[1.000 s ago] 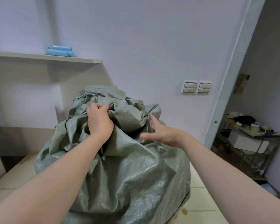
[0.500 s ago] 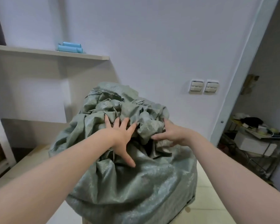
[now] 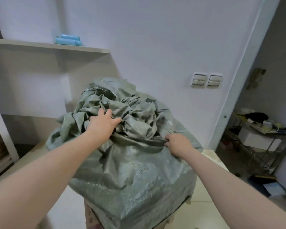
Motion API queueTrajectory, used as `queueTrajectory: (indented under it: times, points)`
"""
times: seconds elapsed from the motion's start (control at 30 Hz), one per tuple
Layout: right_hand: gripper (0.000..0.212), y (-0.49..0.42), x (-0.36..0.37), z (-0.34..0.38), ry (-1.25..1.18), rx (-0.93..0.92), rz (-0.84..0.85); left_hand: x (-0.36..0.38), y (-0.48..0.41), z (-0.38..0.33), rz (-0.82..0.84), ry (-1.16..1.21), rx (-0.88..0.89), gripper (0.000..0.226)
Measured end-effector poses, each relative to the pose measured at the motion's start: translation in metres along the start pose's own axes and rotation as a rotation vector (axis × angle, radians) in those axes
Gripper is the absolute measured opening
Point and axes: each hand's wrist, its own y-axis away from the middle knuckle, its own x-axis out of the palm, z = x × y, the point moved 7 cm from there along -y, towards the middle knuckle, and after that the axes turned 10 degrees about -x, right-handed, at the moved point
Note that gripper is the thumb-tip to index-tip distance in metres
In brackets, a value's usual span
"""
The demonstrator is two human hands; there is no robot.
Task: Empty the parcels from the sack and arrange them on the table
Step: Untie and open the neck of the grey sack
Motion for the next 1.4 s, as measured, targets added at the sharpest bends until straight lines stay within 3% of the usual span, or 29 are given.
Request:
queueTrajectory:
  times: [0.1, 0.23, 0.4, 0.47, 0.73, 0.77, 0.83, 0.87, 0.97, 1.07, 1.13, 1.27, 1.33, 1.4]
  points:
    - [0.023, -0.01, -0.038, -0.006, -0.133, 0.05, -0.201, -0.014, -0.008, 0.009, -0.059, 0.186, -0.062, 0.051]
    - [0.027, -0.021, -0.089, -0.016, -0.313, 0.132, -0.406, -0.049, -0.022, 0.02, -0.219, 0.571, -0.235, 0.05]
    - [0.029, -0.023, -0.128, -0.024, -0.493, 0.181, -0.575, -0.068, -0.057, 0.019, -0.204, 0.994, -0.302, 0.046]
    - [0.029, -0.022, -0.125, -0.022, -0.544, 0.171, -0.538, -0.066, -0.063, 0.014, -0.181, 1.035, -0.269, 0.049]
    - [0.019, -0.017, -0.049, -0.021, -0.826, 0.152, -0.152, -0.021, -0.048, -0.004, -0.076, 0.815, -0.209, 0.061]
    - [0.028, -0.017, -0.041, -0.024, -0.894, 0.17, -0.121, -0.021, -0.047, -0.006, -0.073, 0.808, -0.198, 0.062]
    - [0.078, -0.017, -0.034, -0.029, -1.026, 0.223, -0.106, -0.025, -0.046, -0.006, -0.076, 0.813, -0.204, 0.061]
    - [0.093, -0.018, -0.037, -0.027, -1.065, 0.224, -0.121, -0.027, -0.046, -0.005, -0.085, 0.827, -0.222, 0.061]
    - [0.099, -0.027, -0.06, -0.017, -1.156, 0.116, -0.208, -0.036, -0.046, -0.002, -0.107, 0.876, -0.298, 0.06]
    - [0.102, -0.032, -0.094, 0.007, -0.837, -0.067, -0.265, -0.048, -0.043, -0.001, -0.094, 0.96, -0.409, 0.055]
    - [0.109, -0.038, -0.102, 0.026, -0.645, -0.156, -0.233, -0.059, -0.038, -0.009, -0.069, 1.077, -0.428, 0.046]
    - [0.134, -0.058, -0.08, 0.049, -0.688, -0.24, -0.146, -0.065, -0.03, -0.032, 0.03, 1.196, -0.349, 0.038]
    - [0.11, -0.059, -0.068, 0.051, -0.646, -0.226, -0.127, -0.055, -0.026, -0.039, 0.14, 1.114, -0.289, 0.041]
    - [0.059, -0.055, -0.057, 0.046, -0.41, -0.157, -0.129, -0.047, -0.021, -0.047, 0.247, 0.918, -0.176, 0.053]
